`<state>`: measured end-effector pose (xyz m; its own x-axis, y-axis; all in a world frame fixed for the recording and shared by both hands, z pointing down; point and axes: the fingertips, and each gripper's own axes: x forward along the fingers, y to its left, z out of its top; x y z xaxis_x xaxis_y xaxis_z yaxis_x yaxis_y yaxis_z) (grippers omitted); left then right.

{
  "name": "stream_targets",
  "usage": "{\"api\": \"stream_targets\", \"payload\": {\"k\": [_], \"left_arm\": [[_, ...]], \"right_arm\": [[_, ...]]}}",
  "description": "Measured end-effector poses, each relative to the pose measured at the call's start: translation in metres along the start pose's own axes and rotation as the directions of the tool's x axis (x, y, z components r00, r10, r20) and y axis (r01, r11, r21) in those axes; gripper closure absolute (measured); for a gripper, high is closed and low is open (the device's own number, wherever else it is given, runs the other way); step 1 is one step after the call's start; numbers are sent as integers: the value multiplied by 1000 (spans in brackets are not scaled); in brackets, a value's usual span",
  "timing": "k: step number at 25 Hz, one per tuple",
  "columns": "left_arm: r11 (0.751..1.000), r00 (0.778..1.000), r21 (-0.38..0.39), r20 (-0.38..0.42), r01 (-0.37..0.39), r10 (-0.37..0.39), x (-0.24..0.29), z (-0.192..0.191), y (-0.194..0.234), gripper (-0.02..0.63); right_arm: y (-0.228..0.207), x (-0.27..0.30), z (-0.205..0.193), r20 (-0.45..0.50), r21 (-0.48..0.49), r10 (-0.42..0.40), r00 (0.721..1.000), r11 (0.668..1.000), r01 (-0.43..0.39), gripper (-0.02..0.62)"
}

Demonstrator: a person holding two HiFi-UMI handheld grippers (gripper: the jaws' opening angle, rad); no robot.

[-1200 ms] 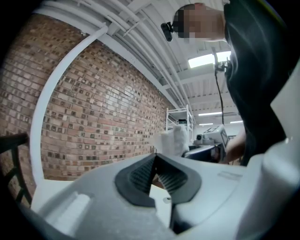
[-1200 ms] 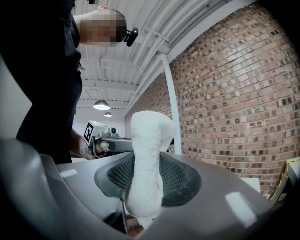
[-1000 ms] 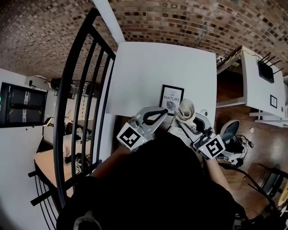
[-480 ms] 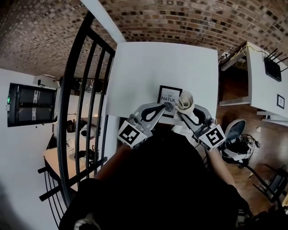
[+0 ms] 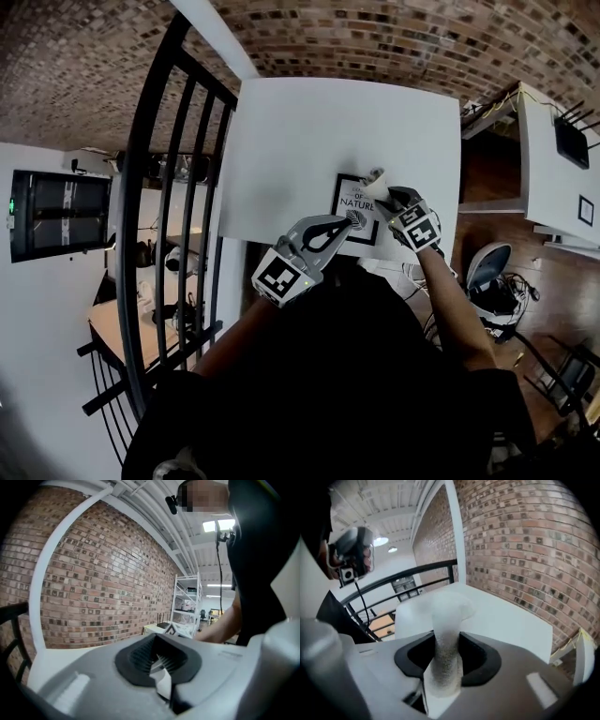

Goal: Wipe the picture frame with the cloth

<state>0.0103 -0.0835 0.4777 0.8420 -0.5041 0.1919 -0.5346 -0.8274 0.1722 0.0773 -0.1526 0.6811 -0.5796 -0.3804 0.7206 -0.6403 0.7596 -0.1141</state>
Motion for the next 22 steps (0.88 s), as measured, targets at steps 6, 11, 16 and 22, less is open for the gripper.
{"api": "stream_targets", "payload": {"k": [6,11,16,22], "left_arm": [[1000,1000,-27,11,3,-3,-13,-1,8,604],[999,999,-37,30,-20,21,-33,-3,22,604],[998,999,-61,32,-27,29,-41,-5,39,604],[999,999,-50,39,3,-1,-43,-3,47,604]], "right_arm": [[-20,64,-16,-286,-313,-89,954,950,-5,442],[-6,90,-46,-429,-488,-127,894,866,-111,442],[37,83,-64,-475,-462,-45,879,863,-205,442],[94,63,-90,-512,-386,59,857,875,-291,442]]}}
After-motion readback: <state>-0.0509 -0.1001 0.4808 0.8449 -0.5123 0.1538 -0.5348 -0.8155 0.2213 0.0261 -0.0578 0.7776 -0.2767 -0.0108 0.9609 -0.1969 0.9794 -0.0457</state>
